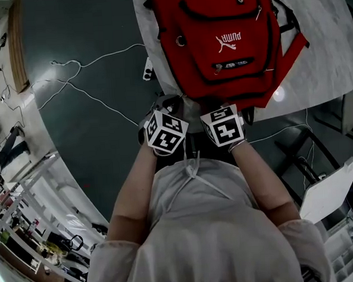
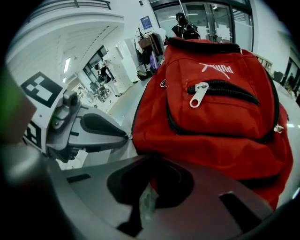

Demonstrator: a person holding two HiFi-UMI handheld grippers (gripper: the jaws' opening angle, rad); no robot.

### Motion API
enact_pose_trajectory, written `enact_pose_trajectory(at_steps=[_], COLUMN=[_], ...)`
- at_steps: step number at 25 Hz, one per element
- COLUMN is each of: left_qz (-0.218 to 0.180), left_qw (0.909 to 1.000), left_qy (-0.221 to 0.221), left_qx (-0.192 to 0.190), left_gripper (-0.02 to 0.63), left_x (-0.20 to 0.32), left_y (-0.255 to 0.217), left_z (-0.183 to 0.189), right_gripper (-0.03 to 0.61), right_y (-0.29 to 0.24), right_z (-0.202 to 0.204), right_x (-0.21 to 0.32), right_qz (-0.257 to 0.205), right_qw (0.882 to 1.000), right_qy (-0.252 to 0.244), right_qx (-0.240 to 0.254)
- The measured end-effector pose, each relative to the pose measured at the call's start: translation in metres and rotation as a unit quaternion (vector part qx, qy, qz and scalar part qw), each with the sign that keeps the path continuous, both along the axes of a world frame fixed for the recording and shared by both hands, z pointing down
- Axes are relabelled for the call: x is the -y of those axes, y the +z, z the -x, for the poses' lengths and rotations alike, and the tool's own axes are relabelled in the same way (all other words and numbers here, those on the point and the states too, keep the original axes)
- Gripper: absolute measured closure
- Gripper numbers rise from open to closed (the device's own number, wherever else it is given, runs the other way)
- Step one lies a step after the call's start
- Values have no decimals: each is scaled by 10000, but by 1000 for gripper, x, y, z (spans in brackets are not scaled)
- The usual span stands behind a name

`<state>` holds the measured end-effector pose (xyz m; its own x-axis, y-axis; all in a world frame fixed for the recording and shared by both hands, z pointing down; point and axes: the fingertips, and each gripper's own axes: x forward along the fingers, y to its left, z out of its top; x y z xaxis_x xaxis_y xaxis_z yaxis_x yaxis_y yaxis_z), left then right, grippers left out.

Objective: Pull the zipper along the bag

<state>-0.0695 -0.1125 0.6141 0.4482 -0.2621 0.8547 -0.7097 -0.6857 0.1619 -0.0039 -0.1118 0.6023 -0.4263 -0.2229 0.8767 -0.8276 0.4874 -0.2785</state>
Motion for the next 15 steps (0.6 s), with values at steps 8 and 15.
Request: enact_pose_trajectory(at_steps=[8, 15], left_qz=[-138, -190], left_qw=[9987, 9976], left_qy=[-484, -666], left_qx=[56, 34], left_gripper=[584, 584], left_x=[7, 26], left_y=[0, -3], left_z=[8, 21], right_gripper=[554, 554], right_y=[2, 1], right_z=[3, 4], right_x=[-2, -3], right_qz=[302, 392], right_qw=[9973, 9944], right_qy=[-669, -975], right_qx=[80, 91])
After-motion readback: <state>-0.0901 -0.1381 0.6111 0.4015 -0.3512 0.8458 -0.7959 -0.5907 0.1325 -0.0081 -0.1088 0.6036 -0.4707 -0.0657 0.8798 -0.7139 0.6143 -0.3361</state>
